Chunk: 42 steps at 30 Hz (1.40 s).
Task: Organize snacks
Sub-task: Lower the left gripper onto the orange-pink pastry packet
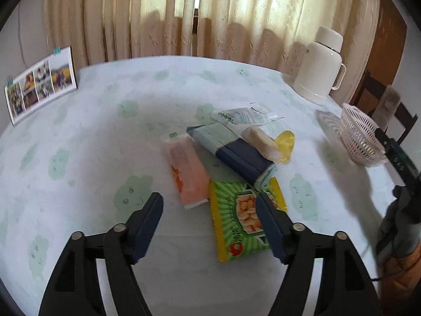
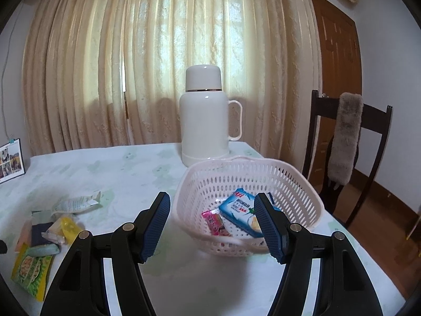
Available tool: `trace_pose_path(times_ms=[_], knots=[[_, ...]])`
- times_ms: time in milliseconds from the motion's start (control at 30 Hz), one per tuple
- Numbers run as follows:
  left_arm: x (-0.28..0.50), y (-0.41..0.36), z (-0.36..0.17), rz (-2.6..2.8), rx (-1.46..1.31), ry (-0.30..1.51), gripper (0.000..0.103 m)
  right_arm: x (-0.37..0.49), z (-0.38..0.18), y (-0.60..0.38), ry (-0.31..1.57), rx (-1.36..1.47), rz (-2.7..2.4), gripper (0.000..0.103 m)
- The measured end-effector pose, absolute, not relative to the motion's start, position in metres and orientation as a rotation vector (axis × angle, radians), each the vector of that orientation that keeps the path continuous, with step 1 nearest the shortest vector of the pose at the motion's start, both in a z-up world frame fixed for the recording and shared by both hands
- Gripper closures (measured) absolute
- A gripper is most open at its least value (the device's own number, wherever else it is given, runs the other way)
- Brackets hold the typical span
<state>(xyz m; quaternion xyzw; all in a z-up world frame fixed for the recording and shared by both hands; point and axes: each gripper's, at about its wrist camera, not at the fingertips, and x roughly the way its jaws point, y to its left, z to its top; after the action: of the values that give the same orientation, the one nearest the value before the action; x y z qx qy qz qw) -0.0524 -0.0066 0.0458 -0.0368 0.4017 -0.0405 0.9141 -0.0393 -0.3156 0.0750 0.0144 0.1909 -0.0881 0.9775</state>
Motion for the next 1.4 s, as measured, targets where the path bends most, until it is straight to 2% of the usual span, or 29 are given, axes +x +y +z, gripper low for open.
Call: trace_pose_path(times_ms=[267, 567, 600, 667, 700, 767, 833, 1000, 1300, 1367, 1400], knots=[[-0.014, 0.021, 0.028, -0.028, -0.135, 0.905, 0.033, -0.056, 0.074, -0.278, 0.426, 0.031, -0.047, 0.036], [0.022, 0.018, 0.02, -0.053, -0.134, 0.954, 0.034, -0.057, 0.058, -0.231, 0.563, 0.046, 0.168, 0.034], [0.025, 0.017, 0.018, -0.049, -0.125, 0.958, 0.036, -0.056, 0.056, -0.227, 0.591, 0.064, 0.203, 0.031], [0.032, 0.016, 0.013, -0.041, -0.107, 0.973, 0.046, -0.055, 0.051, -0.221, 0.636, 0.091, 0.249, 0.029], [0.035, 0.017, 0.01, -0.038, -0.103, 0.985, 0.054, -0.055, 0.049, -0.218, 0.654, 0.098, 0.267, 0.029], [0.036, 0.018, 0.009, -0.03, -0.099, 0.975, 0.056, -0.053, 0.045, -0.211, 0.689, 0.106, 0.304, 0.029], [0.035, 0.019, 0.009, -0.031, -0.101, 0.973, 0.066, -0.051, 0.041, -0.204, 0.708, 0.105, 0.326, 0.028], [0.032, 0.026, 0.011, -0.016, -0.119, 0.959, 0.072, -0.046, 0.034, -0.184, 0.768, 0.118, 0.39, 0.026], [0.019, 0.049, 0.026, 0.023, -0.172, 0.89, 0.077, -0.044, 0.023, -0.139, 0.862, 0.069, 0.457, 0.023], [0.016, 0.054, 0.029, 0.023, -0.187, 0.879, 0.08, -0.041, 0.02, -0.131, 0.88, 0.059, 0.464, 0.021], [0.015, 0.056, 0.03, 0.025, -0.193, 0.875, 0.086, -0.04, 0.019, -0.125, 0.892, 0.052, 0.463, 0.021]])
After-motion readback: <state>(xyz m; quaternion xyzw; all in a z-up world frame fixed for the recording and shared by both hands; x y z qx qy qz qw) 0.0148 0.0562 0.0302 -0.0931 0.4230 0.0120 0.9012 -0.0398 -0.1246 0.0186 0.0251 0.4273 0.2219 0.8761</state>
